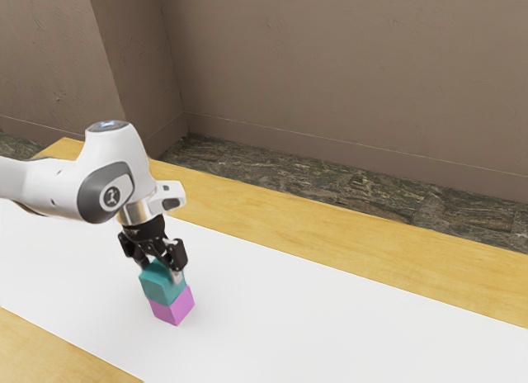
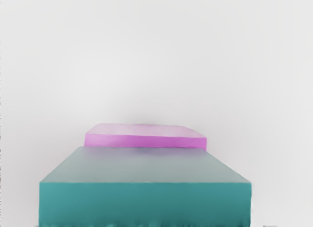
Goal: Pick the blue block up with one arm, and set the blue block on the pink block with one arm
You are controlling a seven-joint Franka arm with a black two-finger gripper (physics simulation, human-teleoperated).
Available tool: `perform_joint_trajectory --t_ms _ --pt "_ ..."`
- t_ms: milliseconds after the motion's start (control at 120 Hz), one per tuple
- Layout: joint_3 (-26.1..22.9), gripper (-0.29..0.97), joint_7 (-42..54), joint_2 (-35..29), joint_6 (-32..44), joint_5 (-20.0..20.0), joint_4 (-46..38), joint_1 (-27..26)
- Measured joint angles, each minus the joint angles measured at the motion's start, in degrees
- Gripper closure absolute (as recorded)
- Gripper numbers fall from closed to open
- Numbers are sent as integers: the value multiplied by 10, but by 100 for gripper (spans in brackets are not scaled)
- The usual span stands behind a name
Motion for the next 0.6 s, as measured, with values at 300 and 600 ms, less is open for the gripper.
perform_joint_trajectory --t_ms 300,600 --pt "-11 3 30 -68 -184 48 295 0" --pt "-4 1 84 -78 -311 69 304 8"
